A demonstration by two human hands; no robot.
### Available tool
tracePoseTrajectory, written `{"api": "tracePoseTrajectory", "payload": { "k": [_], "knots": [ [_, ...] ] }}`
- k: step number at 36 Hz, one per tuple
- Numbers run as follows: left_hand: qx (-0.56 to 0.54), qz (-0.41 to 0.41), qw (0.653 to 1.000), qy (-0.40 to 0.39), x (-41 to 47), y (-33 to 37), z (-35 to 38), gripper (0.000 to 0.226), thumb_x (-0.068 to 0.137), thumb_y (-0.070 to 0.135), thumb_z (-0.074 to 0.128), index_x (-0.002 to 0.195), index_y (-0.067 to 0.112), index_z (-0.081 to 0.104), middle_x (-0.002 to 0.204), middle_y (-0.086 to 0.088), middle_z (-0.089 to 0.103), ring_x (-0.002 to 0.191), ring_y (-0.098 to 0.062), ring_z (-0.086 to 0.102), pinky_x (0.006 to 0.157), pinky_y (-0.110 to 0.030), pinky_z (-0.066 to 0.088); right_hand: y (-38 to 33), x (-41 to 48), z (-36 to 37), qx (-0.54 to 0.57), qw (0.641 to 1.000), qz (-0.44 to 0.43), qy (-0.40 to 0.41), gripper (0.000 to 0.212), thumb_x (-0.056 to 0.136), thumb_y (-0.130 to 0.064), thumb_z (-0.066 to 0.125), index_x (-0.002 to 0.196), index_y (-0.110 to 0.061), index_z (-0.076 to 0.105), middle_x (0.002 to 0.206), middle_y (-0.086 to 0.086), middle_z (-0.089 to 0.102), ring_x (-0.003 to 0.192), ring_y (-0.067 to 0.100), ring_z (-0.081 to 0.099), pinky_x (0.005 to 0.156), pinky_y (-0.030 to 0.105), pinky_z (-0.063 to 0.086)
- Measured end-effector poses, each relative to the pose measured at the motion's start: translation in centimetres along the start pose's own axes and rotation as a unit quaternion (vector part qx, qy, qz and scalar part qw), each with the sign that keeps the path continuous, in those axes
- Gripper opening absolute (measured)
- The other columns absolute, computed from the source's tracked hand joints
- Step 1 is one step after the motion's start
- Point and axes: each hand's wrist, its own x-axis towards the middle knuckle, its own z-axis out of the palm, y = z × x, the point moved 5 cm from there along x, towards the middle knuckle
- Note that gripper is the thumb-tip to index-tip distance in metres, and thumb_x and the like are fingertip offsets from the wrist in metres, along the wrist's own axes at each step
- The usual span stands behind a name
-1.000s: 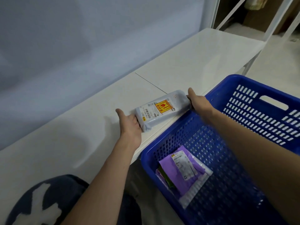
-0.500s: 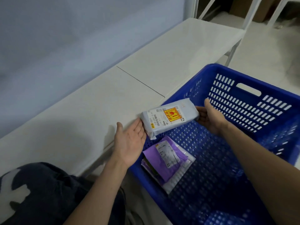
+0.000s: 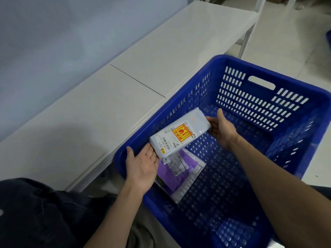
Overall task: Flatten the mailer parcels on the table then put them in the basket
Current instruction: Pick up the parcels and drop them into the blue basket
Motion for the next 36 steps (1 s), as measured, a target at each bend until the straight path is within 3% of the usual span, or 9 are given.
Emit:
{"api": "tracePoseTrajectory", "payload": {
  "k": [6,14,21,24,29,31,36],
  "knots": [
    [-0.002,-0.017,0.997,0.069,1.6,-1.5,-0.4,0.091,0.088,0.075,0.025,0.146,0.007,0.034,0.140,-0.012,0.050,0.132,-0.023,0.044,0.117,-0.039,0.021,2.0,1.0,-0.6,-0.009,0.999,0.016,0.034,0.060,0.101,-0.053,0.029,0.095,-0.010,0.071,0.100,0.005,0.071,0.095,0.019,0.063,0.079,0.027,0.048],
    [-0.023,-0.041,0.981,0.188,4.7,-2.8,-2.7,0.092,0.089,0.074,0.011,0.139,0.005,0.045,0.134,-0.016,0.056,0.128,-0.029,0.047,0.116,-0.044,0.023,5.3,3.0,-0.9,-0.003,0.997,0.046,0.058,0.064,0.100,-0.055,0.028,0.099,-0.006,0.070,0.100,0.006,0.071,0.091,0.018,0.063,0.077,0.026,0.048],
    [-0.036,-0.055,0.942,0.330,5.8,-4.9,-4.7,0.076,0.098,0.058,0.007,0.138,0.006,0.047,0.134,-0.014,0.056,0.125,-0.030,0.051,0.102,-0.042,0.036,8.9,4.6,-0.1,-0.007,0.995,0.069,0.070,0.061,0.101,-0.052,0.029,0.084,-0.011,0.070,0.090,0.005,0.070,0.088,0.018,0.063,0.077,0.026,0.049],
    [-0.043,-0.057,0.928,0.365,6.4,-5.5,-5.7,0.070,0.099,0.051,0.007,0.142,0.008,0.043,0.142,-0.015,0.048,0.132,-0.031,0.044,0.109,-0.044,0.029,10.2,5.3,0.7,-0.010,0.994,0.085,0.063,0.062,0.100,-0.054,0.030,0.083,-0.011,0.071,0.092,0.006,0.071,0.091,0.020,0.064,0.087,0.033,0.050],
    [-0.015,-0.038,0.912,0.407,7.2,-5.4,-6.6,0.065,0.101,0.041,0.008,0.134,0.006,0.051,0.134,-0.020,0.053,0.124,-0.036,0.049,0.103,-0.049,0.034,12.1,5.8,1.7,-0.008,0.992,0.110,0.055,0.063,0.101,-0.053,0.030,0.082,-0.009,0.072,0.087,0.008,0.071,0.084,0.020,0.066,0.075,0.030,0.050],
    [-0.002,-0.038,0.907,0.420,7.6,-5.6,-7.1,0.061,0.100,0.040,0.010,0.127,0.007,0.054,0.131,-0.021,0.054,0.122,-0.037,0.049,0.105,-0.053,0.031,12.7,5.8,2.0,-0.002,0.992,0.113,0.051,0.061,0.101,-0.050,0.031,0.081,-0.010,0.071,0.085,0.006,0.071,0.083,0.018,0.065,0.083,0.033,0.051],
    [0.007,-0.019,0.906,0.423,8.7,-5.9,-8.1,0.058,0.100,0.035,0.011,0.129,0.009,0.052,0.132,-0.019,0.054,0.122,-0.037,0.049,0.106,-0.054,0.030,13.8,6.2,2.3,-0.039,0.990,0.120,0.061,0.056,0.102,-0.047,0.033,0.108,-0.005,0.069,0.106,0.009,0.067,0.102,0.023,0.061,0.099,0.038,0.047]
  ]
}}
